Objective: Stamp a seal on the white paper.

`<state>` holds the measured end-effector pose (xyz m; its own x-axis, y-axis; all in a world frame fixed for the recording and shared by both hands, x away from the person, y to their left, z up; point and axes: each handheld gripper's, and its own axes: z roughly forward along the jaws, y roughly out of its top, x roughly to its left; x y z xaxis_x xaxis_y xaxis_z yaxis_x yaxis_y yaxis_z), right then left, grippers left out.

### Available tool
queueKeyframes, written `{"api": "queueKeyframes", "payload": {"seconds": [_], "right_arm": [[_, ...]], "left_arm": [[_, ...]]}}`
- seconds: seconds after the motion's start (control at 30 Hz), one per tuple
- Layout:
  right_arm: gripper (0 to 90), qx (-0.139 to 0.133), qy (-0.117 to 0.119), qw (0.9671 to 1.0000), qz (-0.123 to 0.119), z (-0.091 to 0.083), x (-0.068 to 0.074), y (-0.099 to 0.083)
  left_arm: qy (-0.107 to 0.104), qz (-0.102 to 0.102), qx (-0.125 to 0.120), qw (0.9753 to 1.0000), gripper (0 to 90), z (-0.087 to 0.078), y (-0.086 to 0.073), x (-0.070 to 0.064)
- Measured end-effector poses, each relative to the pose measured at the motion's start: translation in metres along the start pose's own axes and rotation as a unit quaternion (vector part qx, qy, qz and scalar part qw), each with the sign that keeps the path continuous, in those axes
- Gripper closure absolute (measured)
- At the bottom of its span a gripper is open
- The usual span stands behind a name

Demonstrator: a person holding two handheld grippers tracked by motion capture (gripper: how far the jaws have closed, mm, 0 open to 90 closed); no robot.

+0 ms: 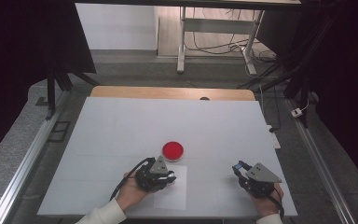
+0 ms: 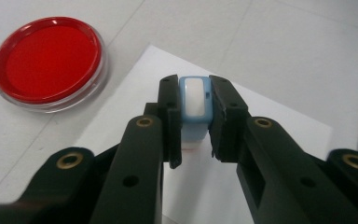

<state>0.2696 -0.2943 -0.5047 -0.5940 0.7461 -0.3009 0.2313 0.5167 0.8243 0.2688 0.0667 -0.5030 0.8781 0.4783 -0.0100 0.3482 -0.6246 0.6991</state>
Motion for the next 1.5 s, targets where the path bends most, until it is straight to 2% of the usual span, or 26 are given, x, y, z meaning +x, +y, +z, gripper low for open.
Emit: {"api": "queueKeyframes", "payload": {"seconds": [0.13,0.47,0.67,0.8,1.2,1.5], "right_arm": [[64.8,0.002,-0.001,1.0,0.001,0.0,0.0,0.0],[64.7,0.0,0.0,1.0,-0.002,0.0,0.0,0.0],[64.7,0.0,0.0,1.0,-0.003,0.0,0.0,0.0],[64.7,0.0,0.0,1.0,-0.003,0.0,0.0,0.0],[64.8,0.001,0.0,1.0,-0.001,0.001,0.0,0.0],[64.7,0.001,0.0,1.0,-0.004,0.001,0.0,-0.001]], "left_arm": [[-0.002,0.0,-0.014,0.9999,75.4,-0.003,0.002,-0.001],[-0.009,-0.019,-0.049,0.9986,75.1,-0.019,0.006,0.003],[-0.003,-0.027,-0.062,0.9977,75.1,-0.029,0.007,0.007],[-0.01,-0.04,-0.078,0.9961,75.1,-0.036,0.008,0.01],[0.011,-0.058,-0.109,0.9923,75.0,-0.061,0.005,0.024],[0.01,-0.077,-0.134,0.9879,75.1,-0.075,0.002,0.032]]}}
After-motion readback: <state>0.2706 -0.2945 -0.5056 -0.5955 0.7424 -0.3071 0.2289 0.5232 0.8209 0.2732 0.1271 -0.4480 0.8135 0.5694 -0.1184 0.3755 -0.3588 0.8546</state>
